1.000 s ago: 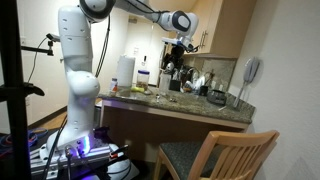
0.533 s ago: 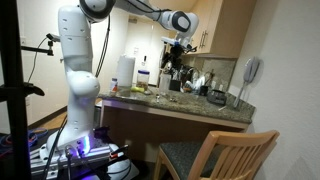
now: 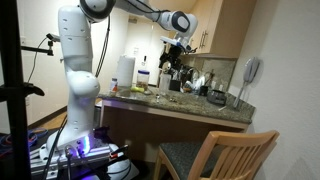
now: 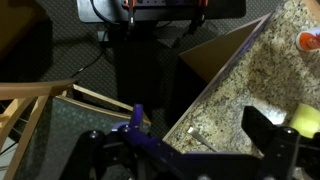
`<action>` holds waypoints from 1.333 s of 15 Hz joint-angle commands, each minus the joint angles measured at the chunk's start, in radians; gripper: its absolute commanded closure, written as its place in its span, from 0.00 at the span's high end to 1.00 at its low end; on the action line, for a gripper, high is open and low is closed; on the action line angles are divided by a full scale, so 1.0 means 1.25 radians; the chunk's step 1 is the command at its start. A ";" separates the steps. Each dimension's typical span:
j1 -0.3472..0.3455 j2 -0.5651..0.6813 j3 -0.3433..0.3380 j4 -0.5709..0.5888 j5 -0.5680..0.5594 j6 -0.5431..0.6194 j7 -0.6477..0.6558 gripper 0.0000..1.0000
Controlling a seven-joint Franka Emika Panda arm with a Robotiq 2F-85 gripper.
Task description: Pick up the spoon and put it in the jar
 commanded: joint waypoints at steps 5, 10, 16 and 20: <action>0.005 -0.001 0.006 0.004 -0.061 0.033 -0.241 1.00; 0.002 -0.011 -0.002 -0.023 0.064 0.270 -0.232 1.00; 0.002 0.001 -0.001 -0.008 0.154 0.338 -0.195 1.00; 0.026 0.058 0.018 -0.070 0.171 0.369 -0.249 1.00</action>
